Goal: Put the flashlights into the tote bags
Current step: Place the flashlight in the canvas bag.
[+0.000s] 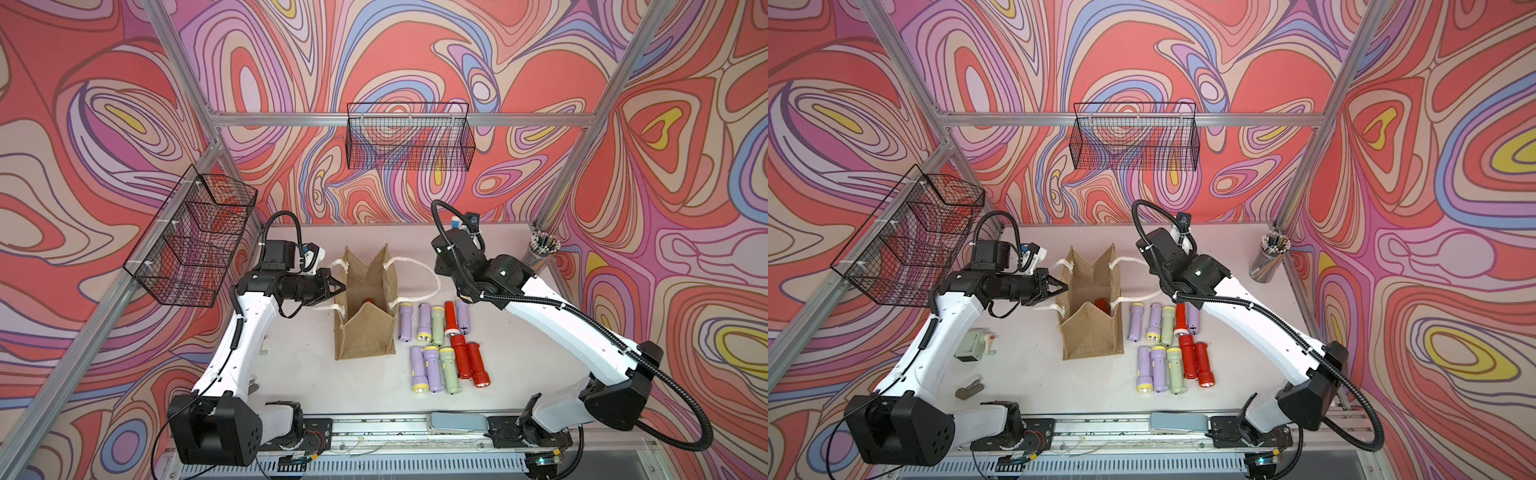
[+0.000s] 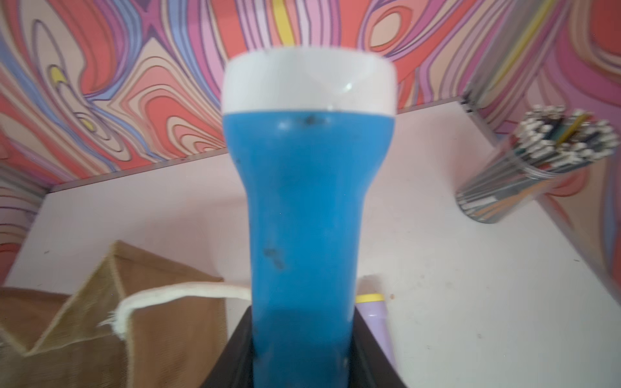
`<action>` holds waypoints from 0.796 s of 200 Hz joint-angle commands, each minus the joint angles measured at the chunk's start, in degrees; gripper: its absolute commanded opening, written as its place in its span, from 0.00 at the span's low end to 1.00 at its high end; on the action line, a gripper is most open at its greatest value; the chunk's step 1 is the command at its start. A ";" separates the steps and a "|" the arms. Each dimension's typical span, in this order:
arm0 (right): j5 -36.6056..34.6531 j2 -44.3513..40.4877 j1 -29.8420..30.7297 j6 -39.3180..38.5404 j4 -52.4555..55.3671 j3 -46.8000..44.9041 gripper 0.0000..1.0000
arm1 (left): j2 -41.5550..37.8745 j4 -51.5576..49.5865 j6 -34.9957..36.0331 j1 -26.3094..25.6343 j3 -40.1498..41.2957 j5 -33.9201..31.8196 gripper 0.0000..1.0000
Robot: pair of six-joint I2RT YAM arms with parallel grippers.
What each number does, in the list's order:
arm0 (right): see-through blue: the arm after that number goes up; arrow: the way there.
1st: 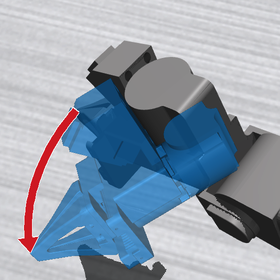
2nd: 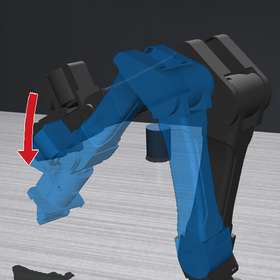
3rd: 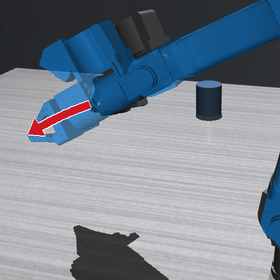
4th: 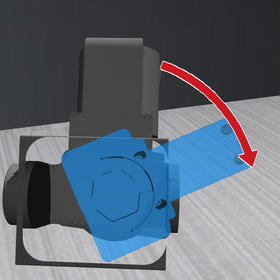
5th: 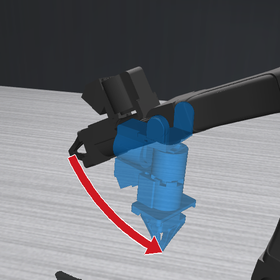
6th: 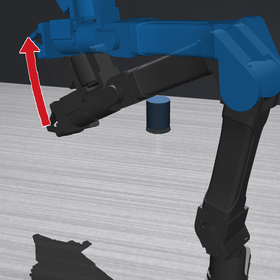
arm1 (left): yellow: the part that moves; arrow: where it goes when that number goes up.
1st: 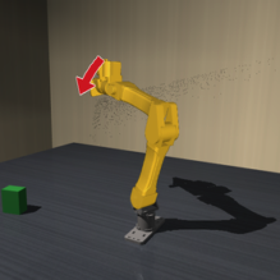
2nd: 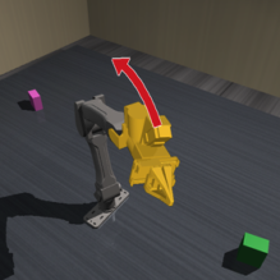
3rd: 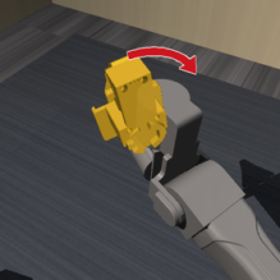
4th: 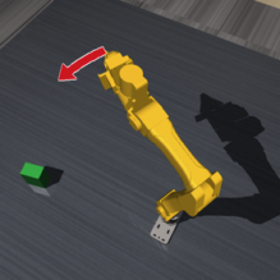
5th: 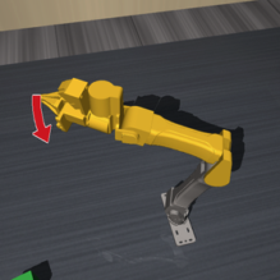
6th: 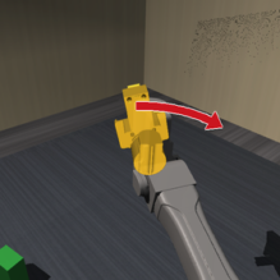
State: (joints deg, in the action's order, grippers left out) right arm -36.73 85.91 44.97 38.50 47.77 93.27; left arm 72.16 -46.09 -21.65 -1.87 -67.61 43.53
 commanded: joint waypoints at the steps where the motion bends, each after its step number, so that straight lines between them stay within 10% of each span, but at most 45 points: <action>1: 11.00 2.84 0.78 -3.48 -8.84 2.85 0.07 | -2.26 -1.43 0.39 0.07 1.45 -3.53 0.00; 70: 36.06 18.10 4.74 -8.92 -23.74 10.87 0.08 | -3.07 -0.41 -1.19 0.02 2.79 -6.11 0.00; 159: 46.53 26.37 7.05 -8.55 -27.05 10.61 0.08 | -4.12 0.64 -2.25 0.20 3.83 -8.49 0.00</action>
State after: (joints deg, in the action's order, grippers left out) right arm 6.74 112.90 51.03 30.30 23.05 105.06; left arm 69.45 -45.78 -23.00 -1.85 -64.60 35.48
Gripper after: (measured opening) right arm 0.370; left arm 0.055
